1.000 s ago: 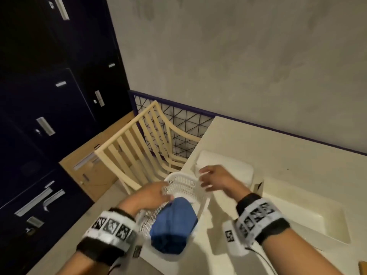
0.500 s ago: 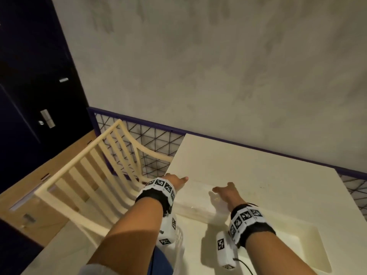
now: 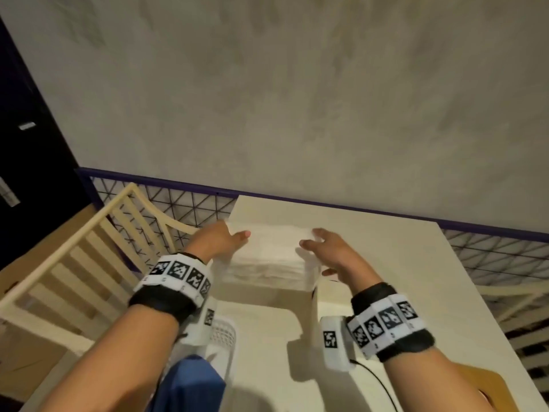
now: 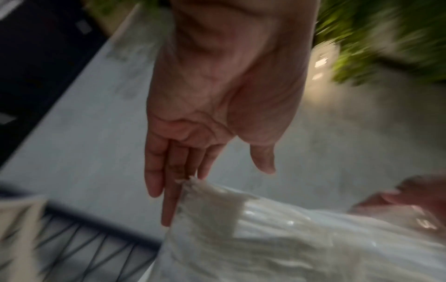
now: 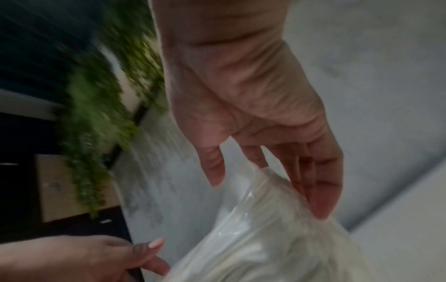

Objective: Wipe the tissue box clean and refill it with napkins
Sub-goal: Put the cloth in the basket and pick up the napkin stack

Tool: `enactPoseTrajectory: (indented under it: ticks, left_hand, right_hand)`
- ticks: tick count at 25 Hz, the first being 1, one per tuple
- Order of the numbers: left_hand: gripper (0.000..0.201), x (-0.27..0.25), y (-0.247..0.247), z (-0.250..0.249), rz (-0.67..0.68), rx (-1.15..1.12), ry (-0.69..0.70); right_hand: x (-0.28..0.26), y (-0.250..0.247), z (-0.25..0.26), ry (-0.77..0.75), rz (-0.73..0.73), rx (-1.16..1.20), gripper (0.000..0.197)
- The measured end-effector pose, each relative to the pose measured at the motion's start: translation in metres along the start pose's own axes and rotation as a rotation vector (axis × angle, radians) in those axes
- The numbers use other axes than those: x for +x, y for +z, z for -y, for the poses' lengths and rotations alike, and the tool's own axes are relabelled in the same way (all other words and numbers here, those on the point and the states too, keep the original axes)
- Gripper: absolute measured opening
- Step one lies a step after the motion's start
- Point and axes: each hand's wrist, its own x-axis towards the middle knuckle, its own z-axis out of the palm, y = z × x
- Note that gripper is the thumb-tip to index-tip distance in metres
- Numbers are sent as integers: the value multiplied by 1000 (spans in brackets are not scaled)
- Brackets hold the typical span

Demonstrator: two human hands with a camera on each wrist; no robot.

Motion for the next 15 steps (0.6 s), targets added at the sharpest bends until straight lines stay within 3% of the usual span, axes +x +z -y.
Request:
enactPoseTrajectory:
  ticks: [3,5,8,11,15]
  left_hand:
    - [80,-69,-10,-23,-153,69,226]
    - [93,-121,6,-35,-138,-46,325]
    - [102,-174,57,-38,-102,-150,447]
    - [93,-183,135,-27,5,-234,463]
    - [81,-174,240,0,211,-185,345]
  right_hand:
    - [-66,-59,-4,-174,-110,-166,61]
    - [-117,-97,-24,-261,-208,-221,70]
    - [-174,-124,-75,-289,-185,-264,71]
    - [-185,-115,-154,-213,-117,-256,49]
    - [-169,-80,-256,-58,-54,-276,42]
